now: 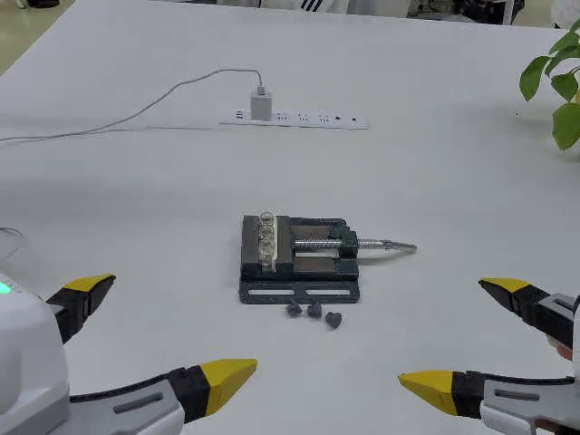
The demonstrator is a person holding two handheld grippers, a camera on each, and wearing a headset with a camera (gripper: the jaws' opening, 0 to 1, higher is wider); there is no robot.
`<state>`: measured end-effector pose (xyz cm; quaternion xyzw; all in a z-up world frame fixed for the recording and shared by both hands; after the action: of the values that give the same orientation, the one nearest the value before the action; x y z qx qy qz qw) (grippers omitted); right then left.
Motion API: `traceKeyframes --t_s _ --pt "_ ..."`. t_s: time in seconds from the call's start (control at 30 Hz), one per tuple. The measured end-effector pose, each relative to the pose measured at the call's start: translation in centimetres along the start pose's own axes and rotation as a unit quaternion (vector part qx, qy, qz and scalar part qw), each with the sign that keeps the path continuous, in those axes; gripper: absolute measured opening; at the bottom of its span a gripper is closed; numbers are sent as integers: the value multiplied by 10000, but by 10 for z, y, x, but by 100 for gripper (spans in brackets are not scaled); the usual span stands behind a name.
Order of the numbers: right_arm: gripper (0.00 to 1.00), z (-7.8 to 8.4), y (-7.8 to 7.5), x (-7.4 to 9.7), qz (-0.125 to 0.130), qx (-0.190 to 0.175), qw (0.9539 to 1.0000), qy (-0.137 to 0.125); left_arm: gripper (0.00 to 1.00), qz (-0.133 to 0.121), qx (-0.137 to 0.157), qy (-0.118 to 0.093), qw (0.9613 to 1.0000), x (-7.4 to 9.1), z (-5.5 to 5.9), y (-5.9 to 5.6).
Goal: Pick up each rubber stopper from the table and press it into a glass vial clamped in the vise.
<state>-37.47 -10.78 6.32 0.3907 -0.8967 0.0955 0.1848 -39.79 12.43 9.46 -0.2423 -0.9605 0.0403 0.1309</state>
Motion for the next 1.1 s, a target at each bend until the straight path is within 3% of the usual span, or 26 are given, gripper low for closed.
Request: traceKeyframes --t_s 0.37,0.67,1.1 --pt "78 -2 8 -32 -400 153 9990 83 99 115 -178 186 9996 -1 8 -2" --pt "64 1 11 -52 -413 198 9989 82 99 192 -146 210 9995 -5 8 -5" --pt "48 19 21 -78 -467 85 9985 276 99 259 -96 226 9994 -8 12 -10"
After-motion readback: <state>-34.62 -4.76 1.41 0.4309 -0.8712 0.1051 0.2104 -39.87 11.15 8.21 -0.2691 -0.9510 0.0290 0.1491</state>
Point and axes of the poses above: the centre of the closed fingertips' face, and the gripper's own axes: x roughly backward along the fingers, y roughly to its left, z roughly out of its underside, the point moved 1 cm from there along x, roughly backward along the fingers, and after that the axes turned 12 degrees about -y, right-handed, at the moved point
